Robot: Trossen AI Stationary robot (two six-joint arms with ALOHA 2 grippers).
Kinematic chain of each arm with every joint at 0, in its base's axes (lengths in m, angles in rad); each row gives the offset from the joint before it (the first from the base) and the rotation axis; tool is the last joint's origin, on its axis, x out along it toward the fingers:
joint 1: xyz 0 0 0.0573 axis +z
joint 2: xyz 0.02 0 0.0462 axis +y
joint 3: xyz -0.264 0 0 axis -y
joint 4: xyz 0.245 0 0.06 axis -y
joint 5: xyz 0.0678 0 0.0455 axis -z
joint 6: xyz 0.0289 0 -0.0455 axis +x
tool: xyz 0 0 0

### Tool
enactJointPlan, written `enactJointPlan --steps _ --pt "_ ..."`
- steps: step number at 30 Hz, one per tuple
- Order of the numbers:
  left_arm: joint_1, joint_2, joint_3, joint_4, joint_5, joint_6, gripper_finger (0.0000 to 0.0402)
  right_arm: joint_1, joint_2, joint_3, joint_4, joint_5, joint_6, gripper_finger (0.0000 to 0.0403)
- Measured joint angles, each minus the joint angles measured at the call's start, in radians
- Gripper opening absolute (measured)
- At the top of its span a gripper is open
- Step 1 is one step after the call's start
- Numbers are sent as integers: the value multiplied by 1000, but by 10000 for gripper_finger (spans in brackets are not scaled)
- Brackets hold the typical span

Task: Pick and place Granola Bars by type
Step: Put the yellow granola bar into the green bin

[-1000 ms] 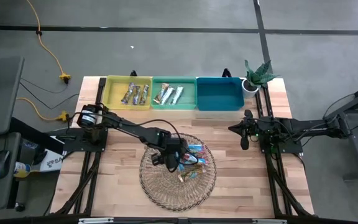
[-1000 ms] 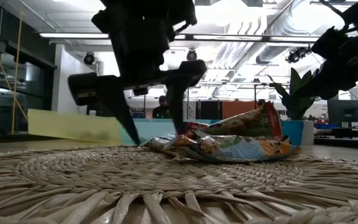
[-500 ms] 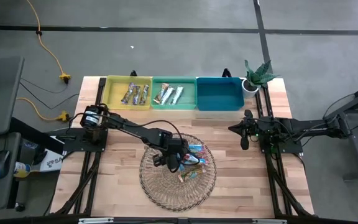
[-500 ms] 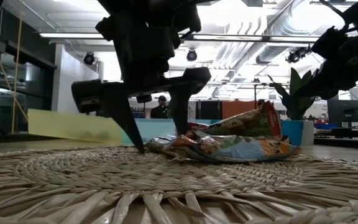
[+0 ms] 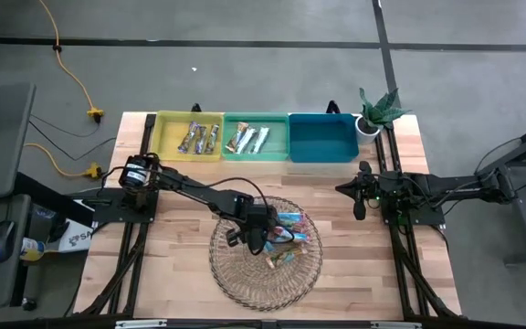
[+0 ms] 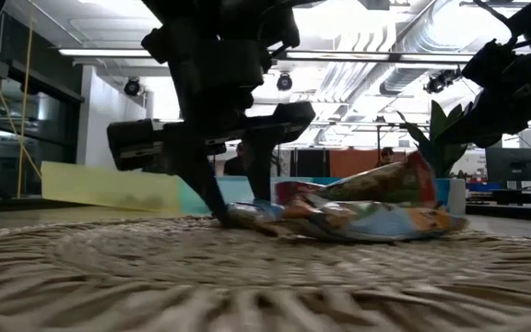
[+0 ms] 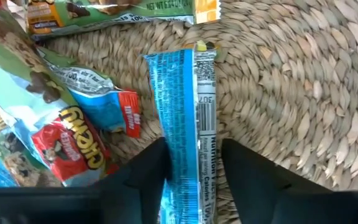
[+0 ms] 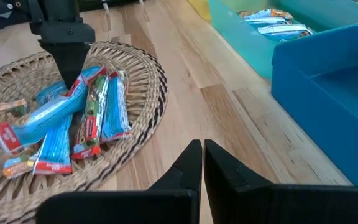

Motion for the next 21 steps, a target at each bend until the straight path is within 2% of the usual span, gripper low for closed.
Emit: enactJointPlan --steps 6,21 --pt "0 0 -1 7 -5 -43 118 0 0 0 0 0 0 0" --pt "0 -6 7 2 -75 -177 65 0 0 0 0 0 0 0"
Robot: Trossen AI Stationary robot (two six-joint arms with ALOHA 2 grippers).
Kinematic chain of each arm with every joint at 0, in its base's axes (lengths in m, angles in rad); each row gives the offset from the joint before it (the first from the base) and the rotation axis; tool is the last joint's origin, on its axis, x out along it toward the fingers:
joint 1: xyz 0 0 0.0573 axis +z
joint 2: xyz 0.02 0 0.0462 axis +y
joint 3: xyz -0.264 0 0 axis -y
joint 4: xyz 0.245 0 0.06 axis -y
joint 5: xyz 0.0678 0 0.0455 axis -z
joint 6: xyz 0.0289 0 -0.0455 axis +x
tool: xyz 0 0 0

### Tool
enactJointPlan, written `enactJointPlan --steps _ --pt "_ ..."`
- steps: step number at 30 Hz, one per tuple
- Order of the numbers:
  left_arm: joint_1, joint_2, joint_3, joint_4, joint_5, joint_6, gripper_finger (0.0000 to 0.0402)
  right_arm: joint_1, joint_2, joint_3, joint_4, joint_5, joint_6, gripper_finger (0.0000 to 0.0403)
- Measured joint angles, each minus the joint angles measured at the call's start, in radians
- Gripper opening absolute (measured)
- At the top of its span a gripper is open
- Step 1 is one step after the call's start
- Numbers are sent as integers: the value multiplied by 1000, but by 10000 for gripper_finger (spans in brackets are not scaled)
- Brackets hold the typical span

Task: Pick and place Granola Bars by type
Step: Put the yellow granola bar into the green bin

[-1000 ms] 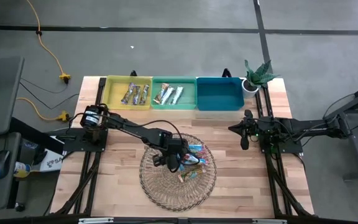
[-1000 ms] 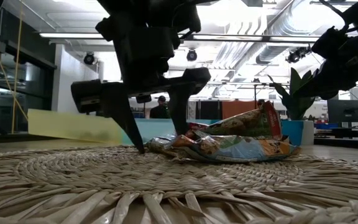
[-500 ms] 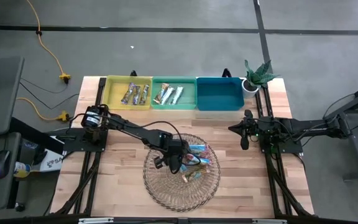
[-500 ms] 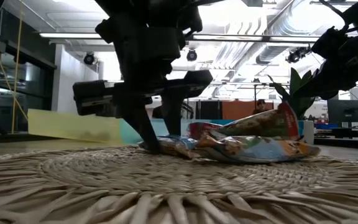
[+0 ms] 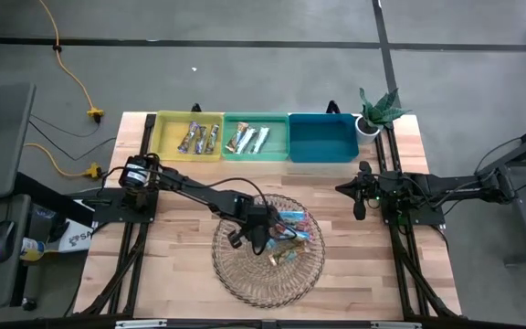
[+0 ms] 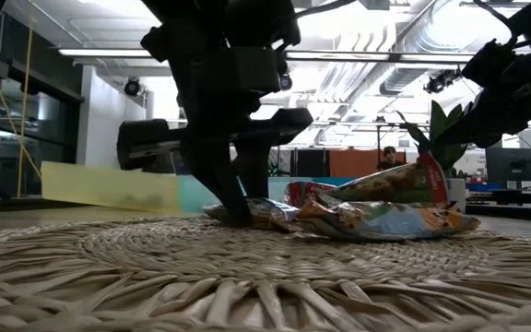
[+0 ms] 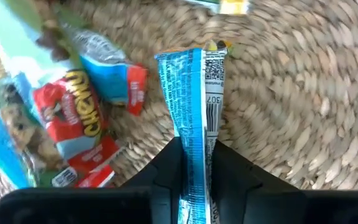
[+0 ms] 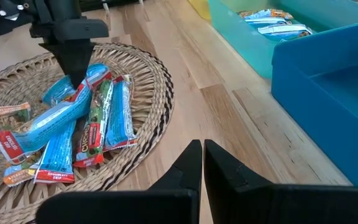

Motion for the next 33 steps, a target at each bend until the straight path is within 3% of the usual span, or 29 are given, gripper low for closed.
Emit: enactJointPlan --steps 4,9,13,19,24,29,33 --pt "1 -4 60 -14 6 -120 63 0 0 0 0 0 0 0" --pt "3 -22 147 -61 140 -225 62 0 0 0 0 0 0 0" --pt "27 -56 192 -110 349 -291 62 0 0 0 0 0 0 0" --pt "122 -80 233 -101 810 -483 62 0 -5 0 4 0 0 0" --pt "206 -85 241 -49 1114 -665 62 0 -2 0 3 0 0 0" --pt "251 -86 242 57 1258 -788 62 0 0 0 0 1 0 0" --pt "275 -86 242 156 1286 -869 62 0 -1 0 0 1 0 0"
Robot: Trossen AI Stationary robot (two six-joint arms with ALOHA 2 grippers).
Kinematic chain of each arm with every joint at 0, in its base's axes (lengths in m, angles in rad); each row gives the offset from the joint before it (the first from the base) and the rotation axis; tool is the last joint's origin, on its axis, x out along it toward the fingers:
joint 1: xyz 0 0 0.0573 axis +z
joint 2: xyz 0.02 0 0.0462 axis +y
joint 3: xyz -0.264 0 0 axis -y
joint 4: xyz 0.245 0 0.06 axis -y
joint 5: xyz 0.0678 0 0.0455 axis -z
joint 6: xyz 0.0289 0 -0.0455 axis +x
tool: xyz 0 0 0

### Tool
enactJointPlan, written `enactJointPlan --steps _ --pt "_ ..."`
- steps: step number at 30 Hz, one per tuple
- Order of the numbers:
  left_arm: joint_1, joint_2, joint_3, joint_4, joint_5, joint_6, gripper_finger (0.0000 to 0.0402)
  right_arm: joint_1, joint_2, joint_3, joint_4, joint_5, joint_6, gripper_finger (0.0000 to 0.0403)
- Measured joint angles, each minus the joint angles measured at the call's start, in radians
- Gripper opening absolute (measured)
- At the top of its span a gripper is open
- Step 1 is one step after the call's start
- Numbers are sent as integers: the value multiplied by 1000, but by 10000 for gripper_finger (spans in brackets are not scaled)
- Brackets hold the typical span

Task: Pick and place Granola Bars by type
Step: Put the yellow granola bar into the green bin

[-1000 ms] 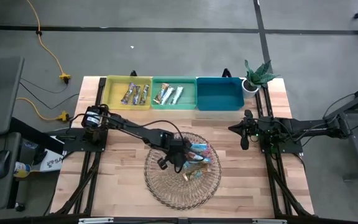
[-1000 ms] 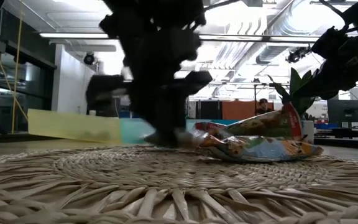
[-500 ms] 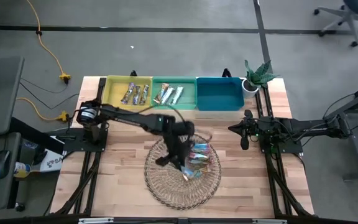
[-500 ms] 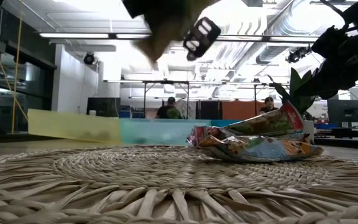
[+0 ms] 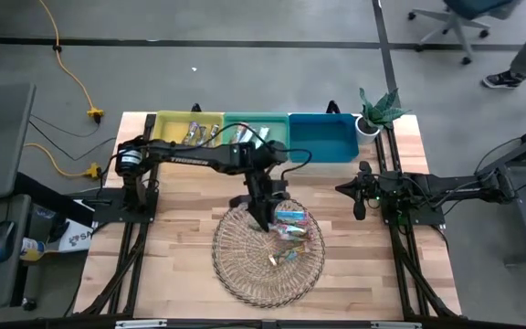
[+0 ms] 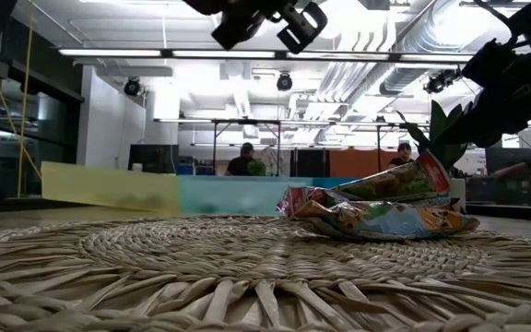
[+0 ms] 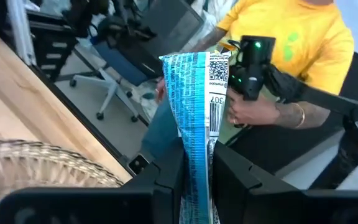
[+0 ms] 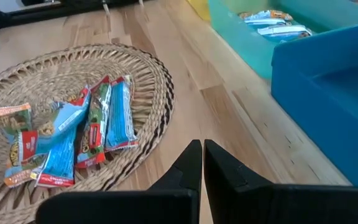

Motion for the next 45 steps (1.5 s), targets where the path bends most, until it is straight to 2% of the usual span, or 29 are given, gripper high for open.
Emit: enactJointPlan --steps 11,14,18,22,28,31,34,39,41,45 --pt "107 -28 0 129 -6 -112 62 0 1 0 0 0 0 0" --pt "156 -66 0 138 -43 -113 62 0 1 0 0 0 0 0" --pt "234 -140 0 167 -150 -114 62 0 1 0 1 -1 0 0" --pt "313 -218 0 177 -356 -116 62 0 1 0 0 -1 0 0" --pt "406 -295 0 164 -813 -217 62 0 1 0 0 -1 0 0" --pt "435 -301 0 164 -1033 -320 62 0 1 0 0 -1 0 0" --pt "454 -301 0 146 -1212 -394 62 0 1 0 0 -1 0 0" --pt "452 -289 -1 3 -1547 -413 62 0 1 0 0 -1 0 0" --pt "452 -276 -1 -61 -1652 -431 62 0 1 0 0 -1 0 0" --pt "453 -228 0 -203 -1715 -442 62 0 1 0 0 -1 0 0"
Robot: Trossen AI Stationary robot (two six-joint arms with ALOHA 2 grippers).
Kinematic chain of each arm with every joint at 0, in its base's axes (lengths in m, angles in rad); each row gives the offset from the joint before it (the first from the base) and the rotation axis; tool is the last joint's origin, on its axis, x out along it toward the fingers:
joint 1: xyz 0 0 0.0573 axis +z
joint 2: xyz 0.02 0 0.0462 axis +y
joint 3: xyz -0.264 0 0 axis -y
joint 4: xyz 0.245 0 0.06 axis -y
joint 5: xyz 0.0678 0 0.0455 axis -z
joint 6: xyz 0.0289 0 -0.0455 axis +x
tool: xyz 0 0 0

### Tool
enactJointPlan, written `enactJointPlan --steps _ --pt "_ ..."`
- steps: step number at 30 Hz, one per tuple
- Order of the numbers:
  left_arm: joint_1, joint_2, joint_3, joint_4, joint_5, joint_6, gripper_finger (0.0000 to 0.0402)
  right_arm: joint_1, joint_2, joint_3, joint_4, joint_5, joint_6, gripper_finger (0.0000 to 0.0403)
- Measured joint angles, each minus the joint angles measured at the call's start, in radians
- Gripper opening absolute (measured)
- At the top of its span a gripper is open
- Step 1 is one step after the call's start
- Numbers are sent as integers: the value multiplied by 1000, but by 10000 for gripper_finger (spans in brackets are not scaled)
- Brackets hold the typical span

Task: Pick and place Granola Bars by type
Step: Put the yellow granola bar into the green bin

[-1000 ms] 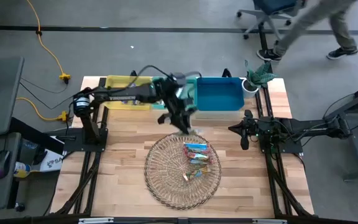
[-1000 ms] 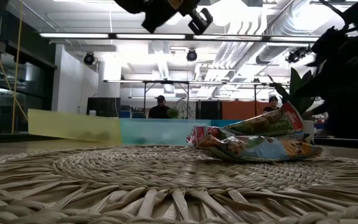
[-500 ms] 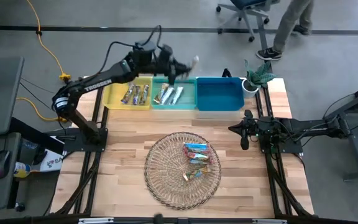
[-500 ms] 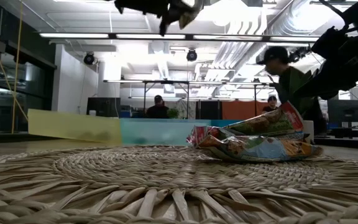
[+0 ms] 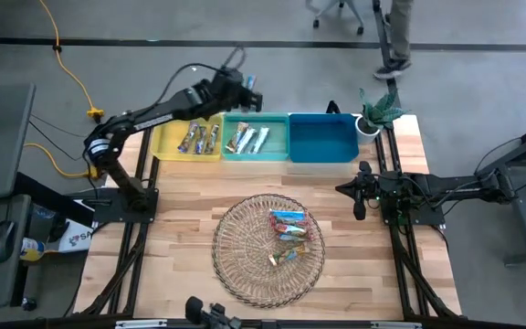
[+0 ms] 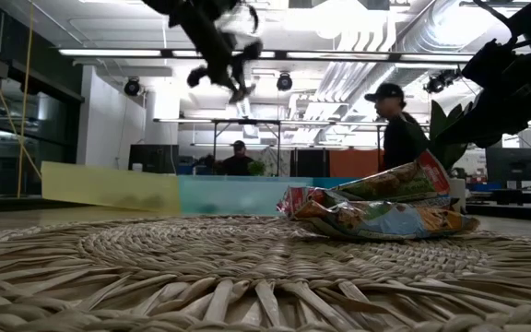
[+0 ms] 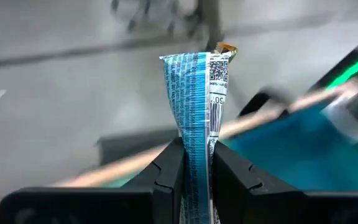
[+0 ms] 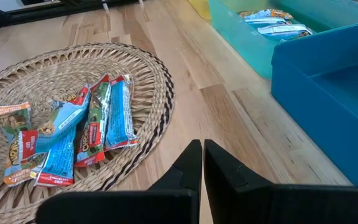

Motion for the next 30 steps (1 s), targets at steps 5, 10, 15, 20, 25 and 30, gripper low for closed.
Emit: enactJointPlan --steps 5,10,15,20,25,30 --pt "-2 103 -1 -143 18 -45 62 0 0 0 0 0 0 0" --pt "-3 195 -2 -180 111 -102 62 0 0 0 0 0 0 0" --pt "-8 262 -1 -188 131 -177 62 0 0 0 0 0 0 0" --pt "-9 301 -1 -185 144 -202 62 0 0 0 0 0 0 0" --pt "-8 328 -1 -190 167 -206 62 0 0 0 0 0 0 0" --pt "-8 341 -1 -187 200 -206 62 0 0 0 0 0 0 0"
